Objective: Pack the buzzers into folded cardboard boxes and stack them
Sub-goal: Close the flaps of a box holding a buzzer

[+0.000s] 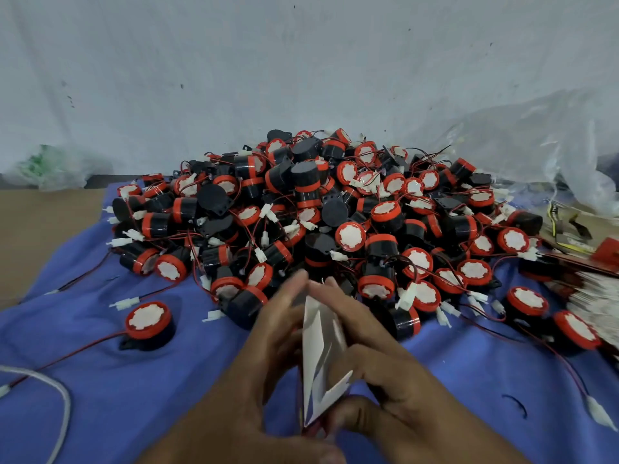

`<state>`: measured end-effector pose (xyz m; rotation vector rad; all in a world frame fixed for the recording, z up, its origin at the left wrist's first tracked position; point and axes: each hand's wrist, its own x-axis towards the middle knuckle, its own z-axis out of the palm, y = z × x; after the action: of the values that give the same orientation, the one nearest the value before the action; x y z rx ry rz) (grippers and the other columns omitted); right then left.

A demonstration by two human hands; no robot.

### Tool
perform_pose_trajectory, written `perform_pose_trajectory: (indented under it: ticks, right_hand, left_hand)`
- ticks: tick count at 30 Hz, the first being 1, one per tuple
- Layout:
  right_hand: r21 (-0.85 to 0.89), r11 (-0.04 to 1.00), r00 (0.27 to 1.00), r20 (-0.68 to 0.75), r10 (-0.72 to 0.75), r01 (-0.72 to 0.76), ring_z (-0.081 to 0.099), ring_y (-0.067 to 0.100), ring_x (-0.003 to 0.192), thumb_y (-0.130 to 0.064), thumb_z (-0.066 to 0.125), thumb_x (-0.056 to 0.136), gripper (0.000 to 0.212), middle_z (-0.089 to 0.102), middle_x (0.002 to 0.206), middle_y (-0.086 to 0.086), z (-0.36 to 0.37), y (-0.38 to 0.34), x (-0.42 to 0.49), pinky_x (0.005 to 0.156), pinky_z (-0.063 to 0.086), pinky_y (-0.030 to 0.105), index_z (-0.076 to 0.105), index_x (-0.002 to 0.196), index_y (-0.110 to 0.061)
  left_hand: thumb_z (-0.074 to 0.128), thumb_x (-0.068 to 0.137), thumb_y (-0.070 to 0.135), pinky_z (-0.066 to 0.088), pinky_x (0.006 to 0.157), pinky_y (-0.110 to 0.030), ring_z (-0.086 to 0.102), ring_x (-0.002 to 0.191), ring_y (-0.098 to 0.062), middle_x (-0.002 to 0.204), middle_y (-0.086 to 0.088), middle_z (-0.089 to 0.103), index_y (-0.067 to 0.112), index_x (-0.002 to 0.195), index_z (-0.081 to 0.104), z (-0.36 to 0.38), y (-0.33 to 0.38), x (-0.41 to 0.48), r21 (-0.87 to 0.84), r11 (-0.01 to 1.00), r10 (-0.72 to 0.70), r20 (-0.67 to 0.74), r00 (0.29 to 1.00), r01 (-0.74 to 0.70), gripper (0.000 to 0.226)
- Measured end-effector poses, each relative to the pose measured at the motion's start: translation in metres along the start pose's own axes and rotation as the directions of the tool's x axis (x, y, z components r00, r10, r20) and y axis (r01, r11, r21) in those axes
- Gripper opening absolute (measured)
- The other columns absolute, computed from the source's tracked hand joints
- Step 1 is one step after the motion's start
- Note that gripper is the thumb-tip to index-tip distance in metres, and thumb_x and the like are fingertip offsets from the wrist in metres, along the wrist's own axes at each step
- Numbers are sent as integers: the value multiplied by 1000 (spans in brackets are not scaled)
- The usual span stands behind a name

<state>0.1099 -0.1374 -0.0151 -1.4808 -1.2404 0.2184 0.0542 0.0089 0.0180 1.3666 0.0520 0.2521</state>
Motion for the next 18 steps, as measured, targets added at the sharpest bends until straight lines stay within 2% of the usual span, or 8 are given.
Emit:
perform_pose_trajectory:
  ticks: [2, 4, 5, 7, 9, 12, 15, 18]
  right_hand:
    - [15, 999, 999, 32, 33, -34, 12, 9, 153, -17, 69, 91, 29, 17, 163, -20, 0, 1, -4, 100, 52, 31, 63, 117, -27]
    - [-76, 997, 999, 41, 32, -29, 27, 7, 148, -8, 66, 94, 31, 24, 159, -25, -3, -1, -8, 90, 57, 31, 65, 116, -30]
    - [-137, 990, 998, 52, 23, -16, 31, 3, 145, -8, 65, 95, 35, 26, 157, -27, -5, -3, -10, 92, 56, 32, 64, 117, -36]
    - [-293, 956, 1000, 31, -7, 16, 28, 3, 147, -19, 62, 98, 32, 18, 162, -22, -9, -2, -14, 100, 47, 22, 59, 119, -43]
    - [-381, 923, 998, -64, 26, -49, 40, 6, 140, -37, 56, 100, 15, 27, 160, -17, -13, 0, -16, 96, 46, 20, 57, 115, -38]
    - [-275, 929, 958, -214, 192, -248, 62, 13, 113, -52, 47, 100, 33, 62, 128, -10, -10, 9, -19, 85, 53, 30, 55, 124, -31]
    - [-235, 920, 922, -306, 236, -314, 66, 11, 102, -65, 40, 98, 37, 68, 111, -10, -1, 16, -19, 80, 55, 26, 53, 127, -46]
    - [114, 918, 862, -315, 397, -381, 69, 9, 100, -72, 50, 88, 45, 71, 109, -6, 4, 22, -17, 82, 58, 31, 61, 123, -45]
  left_hand:
    - [90, 33, 52, 50, 81, -18, 67, 96, 5, 94, 26, 73, 30, 111, 57, -11, -11, -11, 32, 999, 1, 34, 999, -2, 88]
    - [76, 31, 89, 45, 92, -20, 60, 112, 7, 114, 35, 65, 26, 112, 60, -21, -17, -17, 262, 957, 117, 37, 992, -122, 104]
    - [68, 40, 94, 44, 95, -20, 55, 119, 7, 124, 37, 58, 28, 118, 58, -24, -20, -16, 367, 909, 176, 91, 980, -198, 104]
    - [75, 56, 80, 48, 94, -26, 54, 123, -1, 134, 27, 50, 41, 127, 51, -37, -25, -23, 479, 833, 204, 198, 959, -276, 85]
    - [83, 57, 67, 53, 85, -33, 59, 113, -11, 127, 17, 51, 41, 122, 49, -45, -28, -22, 495, 812, 260, 170, 951, -310, 77]
    - [72, 74, 67, 53, 79, -35, 60, 107, -14, 120, 11, 54, 30, 113, 54, -43, -35, -19, 553, 762, 347, 93, 933, -338, 56]
    - [63, 84, 54, 54, 86, -32, 57, 117, -8, 126, 16, 56, 30, 114, 58, -38, -47, -20, 592, 729, 385, 60, 921, -343, 40]
    - [60, 85, 54, 49, 91, -17, 57, 119, 0, 129, 20, 60, 42, 123, 57, -40, -48, -22, 496, 817, 300, 68, 951, -293, 40]
